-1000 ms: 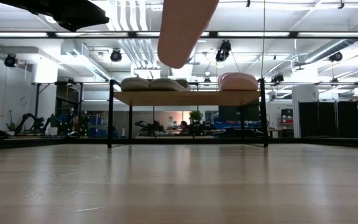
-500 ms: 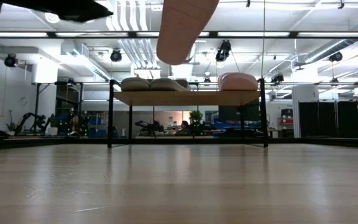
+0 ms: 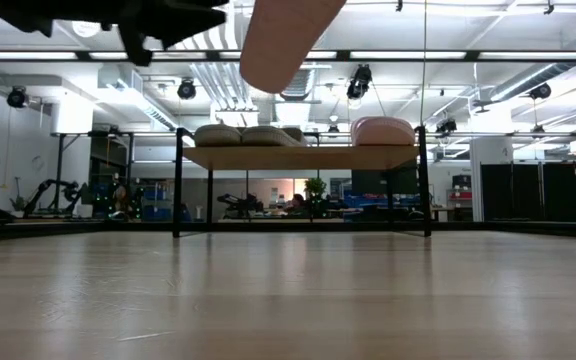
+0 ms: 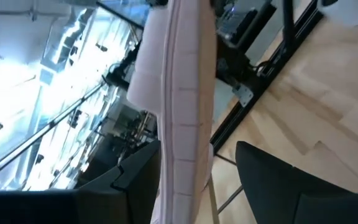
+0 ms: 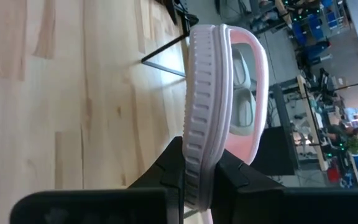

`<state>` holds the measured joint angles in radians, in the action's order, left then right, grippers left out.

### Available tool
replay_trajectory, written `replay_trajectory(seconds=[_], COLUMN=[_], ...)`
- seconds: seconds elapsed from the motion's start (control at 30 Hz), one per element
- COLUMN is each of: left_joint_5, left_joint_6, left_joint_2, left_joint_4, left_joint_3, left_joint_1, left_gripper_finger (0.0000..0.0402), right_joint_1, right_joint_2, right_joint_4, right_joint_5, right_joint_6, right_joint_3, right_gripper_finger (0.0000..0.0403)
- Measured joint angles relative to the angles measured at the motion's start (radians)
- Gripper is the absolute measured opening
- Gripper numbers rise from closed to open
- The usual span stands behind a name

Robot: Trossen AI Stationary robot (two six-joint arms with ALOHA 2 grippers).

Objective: Pick and place slides into the shelf
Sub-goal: Put the pink slipper onto the shelf

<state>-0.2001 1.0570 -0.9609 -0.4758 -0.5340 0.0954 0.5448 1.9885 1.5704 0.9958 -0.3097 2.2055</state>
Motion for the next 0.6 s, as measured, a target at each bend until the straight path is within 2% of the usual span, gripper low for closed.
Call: replay_trajectory(seconds=[0.2, 0.47, 0.6], left_joint_5=[-0.052, -0.105, -0.108], left_joint_6=[0.000, 0.000, 0.000], left_joint_2=[-0.123, -0.219, -0.255], left_joint_4=[-0.013, -0.005, -0.005], left_joint_3=[-0.087, -0.162, -0.178], left_joint_1=[-0.019, -0.038, -0.037], left_gripper_finger=[0.0193, 0.0192, 0.0168], right_joint_1=[0.026, 0.028, 0.029], right_joint_2=[0.000, 0.000, 0.000], right_joint_4=[0.000, 0.000, -0.001], right_joint_5=[0.000, 0.002, 0.001], right_joint_6=[-0.007, -0.012, -0.007], right_joint_3=[0.000, 0.000, 0.000], right_gripper_finger=[0.0028, 0.0028, 0.0028])
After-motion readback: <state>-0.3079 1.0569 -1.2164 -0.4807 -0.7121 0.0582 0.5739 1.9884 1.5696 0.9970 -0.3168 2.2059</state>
